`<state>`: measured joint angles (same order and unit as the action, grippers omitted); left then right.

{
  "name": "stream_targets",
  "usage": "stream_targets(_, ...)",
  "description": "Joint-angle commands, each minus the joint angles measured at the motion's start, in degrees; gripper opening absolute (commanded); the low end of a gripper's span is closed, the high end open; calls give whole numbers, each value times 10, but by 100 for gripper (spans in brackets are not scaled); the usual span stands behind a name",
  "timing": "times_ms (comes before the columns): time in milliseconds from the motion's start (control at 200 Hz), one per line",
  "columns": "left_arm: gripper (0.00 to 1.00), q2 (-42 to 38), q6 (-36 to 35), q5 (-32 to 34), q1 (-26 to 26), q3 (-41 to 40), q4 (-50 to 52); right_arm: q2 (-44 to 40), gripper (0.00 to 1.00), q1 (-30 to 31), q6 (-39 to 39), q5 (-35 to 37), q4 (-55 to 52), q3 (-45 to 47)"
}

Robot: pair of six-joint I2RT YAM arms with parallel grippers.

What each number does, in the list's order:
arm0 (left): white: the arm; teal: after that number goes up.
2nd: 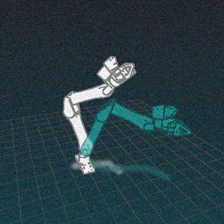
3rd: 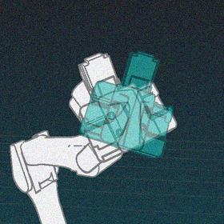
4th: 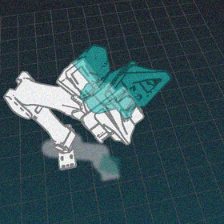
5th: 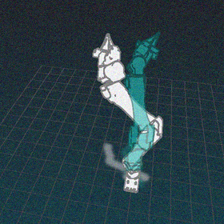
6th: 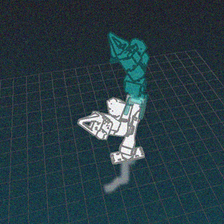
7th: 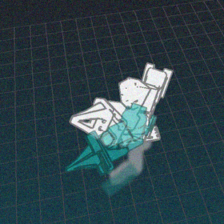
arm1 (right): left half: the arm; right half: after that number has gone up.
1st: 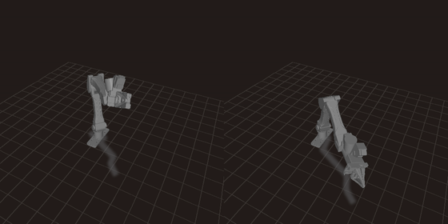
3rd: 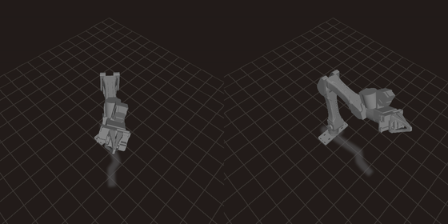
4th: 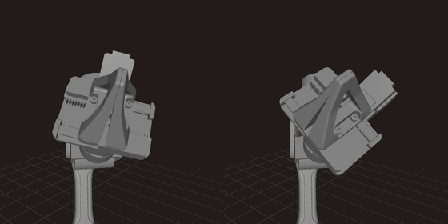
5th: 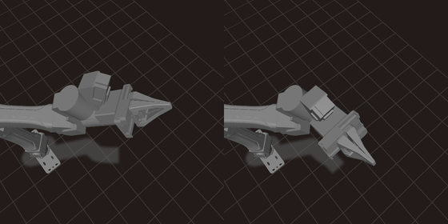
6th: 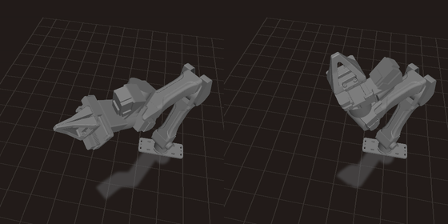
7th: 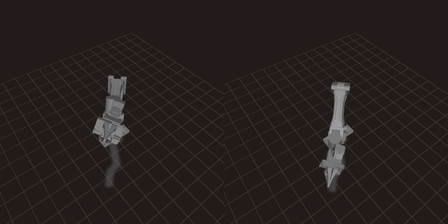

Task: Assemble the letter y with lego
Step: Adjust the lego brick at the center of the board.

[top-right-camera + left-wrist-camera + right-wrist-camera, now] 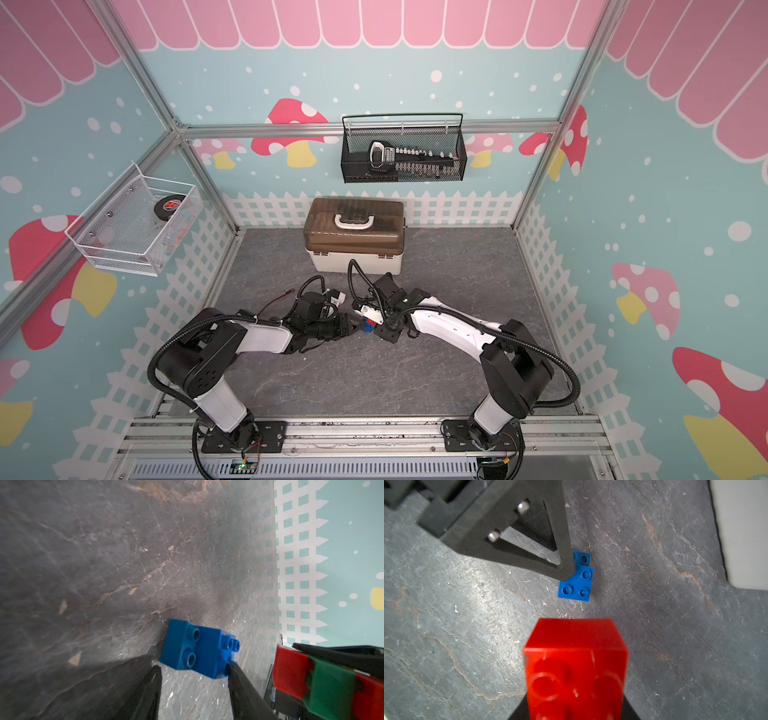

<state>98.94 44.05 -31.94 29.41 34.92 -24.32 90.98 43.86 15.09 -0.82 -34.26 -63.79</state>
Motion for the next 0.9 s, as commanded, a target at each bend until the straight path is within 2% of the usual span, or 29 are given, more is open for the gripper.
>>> stream_targets(0, 51, 11, -15, 14, 4, 9, 7, 2, 25, -4, 3, 0, -2, -5)
stream_targets(200, 49, 16, -16, 20, 4, 0, 11, 25, 25, -4, 5, -2, -13, -26)
stream_targets(465, 45, 33, 14, 7, -7, -18, -42, 45, 25, -3, -8, -12, -3, -47)
stream_targets(896, 43, 36, 10, 7, -9, -24, -37, 96, 25, -2, -17, 5, -14, -94)
